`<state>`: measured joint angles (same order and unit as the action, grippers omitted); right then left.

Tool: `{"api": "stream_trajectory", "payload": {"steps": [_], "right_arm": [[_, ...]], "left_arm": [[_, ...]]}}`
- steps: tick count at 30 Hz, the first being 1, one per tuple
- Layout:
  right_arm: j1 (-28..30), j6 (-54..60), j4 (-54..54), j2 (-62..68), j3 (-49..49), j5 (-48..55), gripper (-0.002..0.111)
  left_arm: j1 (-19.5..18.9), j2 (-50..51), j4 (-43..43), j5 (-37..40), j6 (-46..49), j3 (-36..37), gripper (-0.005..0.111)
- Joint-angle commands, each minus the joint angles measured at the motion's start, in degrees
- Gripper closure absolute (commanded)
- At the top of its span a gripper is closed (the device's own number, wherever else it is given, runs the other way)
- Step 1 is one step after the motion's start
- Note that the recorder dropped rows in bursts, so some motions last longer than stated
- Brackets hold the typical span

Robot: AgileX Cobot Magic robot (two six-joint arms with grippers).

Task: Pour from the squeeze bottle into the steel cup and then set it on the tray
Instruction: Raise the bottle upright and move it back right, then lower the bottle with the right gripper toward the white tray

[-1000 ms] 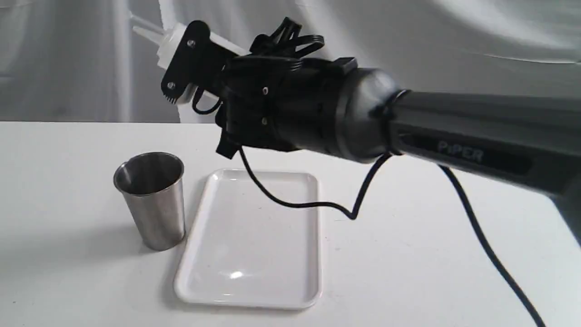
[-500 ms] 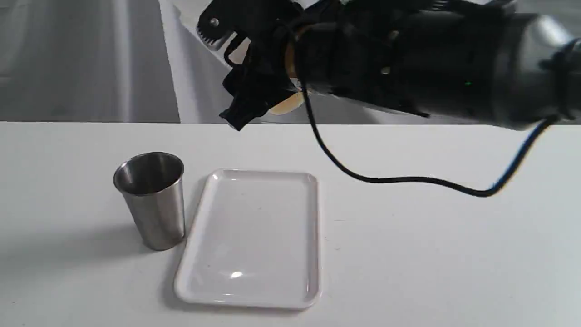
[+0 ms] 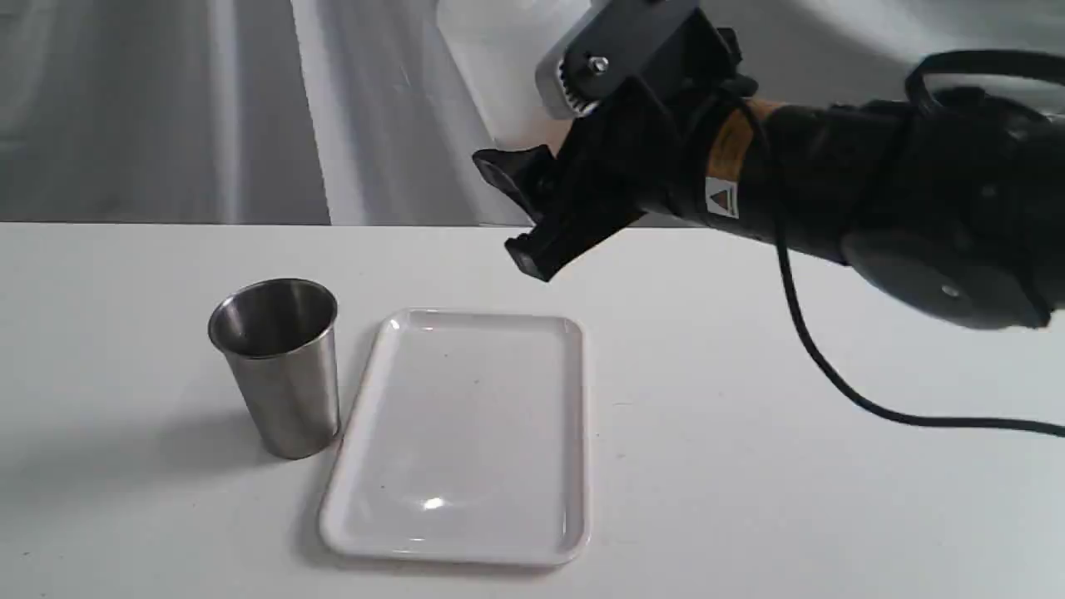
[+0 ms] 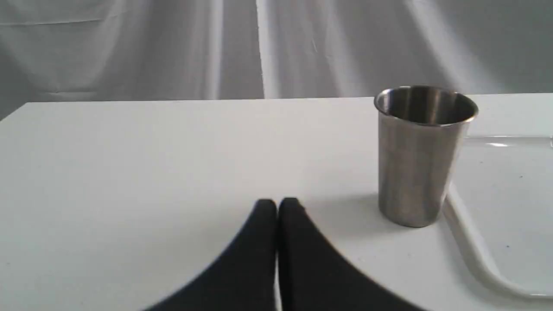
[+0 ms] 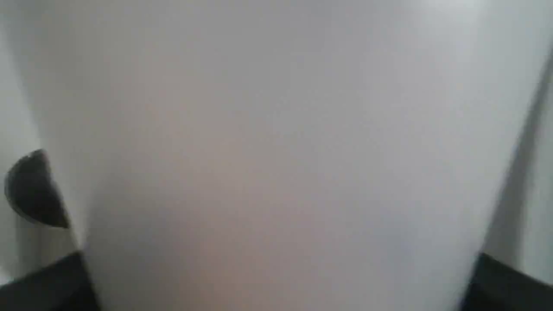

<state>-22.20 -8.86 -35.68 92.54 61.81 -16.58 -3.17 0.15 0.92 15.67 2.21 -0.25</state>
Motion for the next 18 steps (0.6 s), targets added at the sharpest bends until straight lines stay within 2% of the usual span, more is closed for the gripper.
{"api": "stream_trajectory", "payload": {"steps": [1, 5, 18], "right_arm": [[0.59, 11.72, 11.38, -2.15, -5.19, -12.69, 0.108], [0.59, 17.01, 20.70, -2.27, -10.48, -20.64, 0.108], [0.98, 17.01, 30.68, -2.27, -12.75, -17.06, 0.108]], "left_arm": [[0.46, -0.15, 0.04, -0.43, -0.10, 0.25, 0.107], [0.46, -0.15, 0.04, -0.43, -0.24, 0.25, 0.107], [0.46, -0.15, 0.04, -0.43, -0.13, 0.25, 0.107]]}}
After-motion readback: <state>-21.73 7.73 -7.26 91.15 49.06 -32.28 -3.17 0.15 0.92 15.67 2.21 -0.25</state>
